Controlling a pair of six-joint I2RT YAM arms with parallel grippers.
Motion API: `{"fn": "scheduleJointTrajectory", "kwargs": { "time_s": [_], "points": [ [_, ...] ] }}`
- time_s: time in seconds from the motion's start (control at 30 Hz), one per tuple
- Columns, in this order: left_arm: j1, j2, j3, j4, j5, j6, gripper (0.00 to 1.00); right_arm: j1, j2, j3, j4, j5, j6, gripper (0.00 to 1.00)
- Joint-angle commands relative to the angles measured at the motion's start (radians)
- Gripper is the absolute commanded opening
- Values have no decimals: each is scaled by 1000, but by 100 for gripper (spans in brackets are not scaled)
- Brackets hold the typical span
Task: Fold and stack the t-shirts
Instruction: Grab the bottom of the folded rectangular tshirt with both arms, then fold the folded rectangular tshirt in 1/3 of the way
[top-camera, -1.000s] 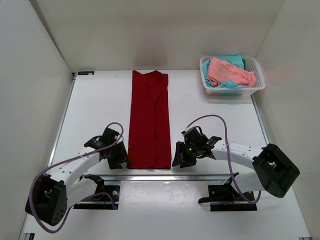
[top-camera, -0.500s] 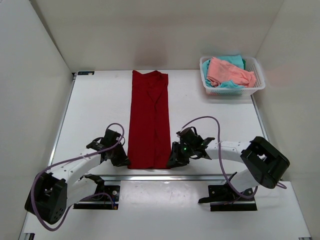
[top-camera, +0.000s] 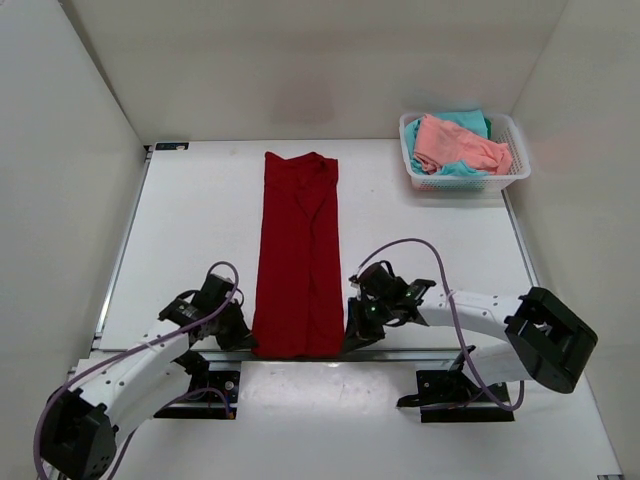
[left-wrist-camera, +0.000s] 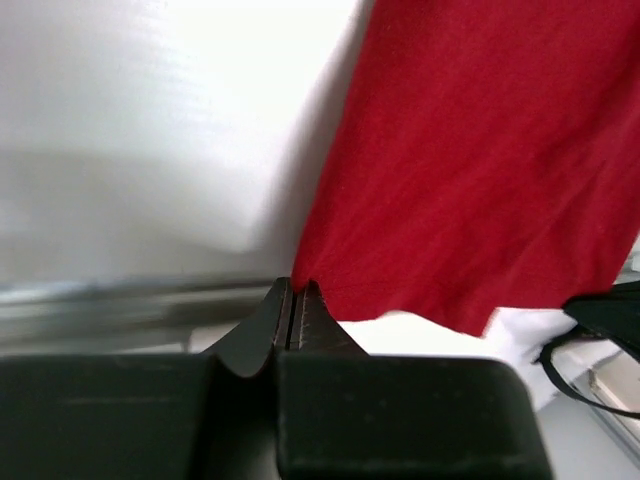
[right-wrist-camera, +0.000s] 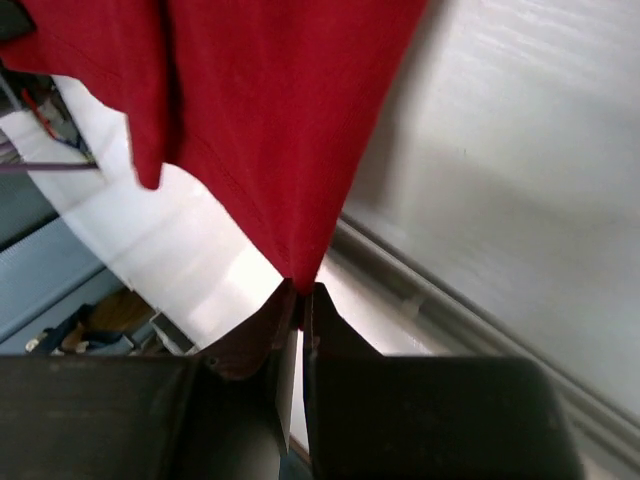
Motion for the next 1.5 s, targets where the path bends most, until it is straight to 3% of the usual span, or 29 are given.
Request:
{"fn": "scheduleJointTrajectory", "kwargs": {
  "time_s": [0.0,0.17,0.37,0.67,0.9,0.97,1.07,1.13,1.17,1.27,1.47],
  "points": [
    [27,-3,101,-103,28,11,0,-52,-35,79,-109,-49,-76,0],
    [107,187,275,-83,59,94,0,-175,22,245,-240,-120,-208,0],
    [236,439,562,-17,29,169,0,-333,203,559,-398,-111,-387,0],
    [302,825,874,29,6,223,0,-463,491,911,-470,-100,-466,0],
    [343,1039,1067,43,-16,252,1,-515,700,1136,-478,-88,-480,0],
    [351,1097,1148,70,-1,257,26,-538,734,1178,-415,-99,-461,3],
    [387,1129,1184,176,83,228,52,-583,737,1149,-256,-99,-377,18],
    [395,1136,1228,175,84,223,54,-609,690,1062,-132,-117,-311,31],
    [395,1136,1250,170,73,229,57,-606,673,1034,-98,-94,-302,31],
    [398,1082,1193,153,39,232,56,-617,614,979,-110,-27,-306,32],
    [368,826,740,219,-30,202,57,-546,457,708,-117,27,-283,35]
  ]
}}
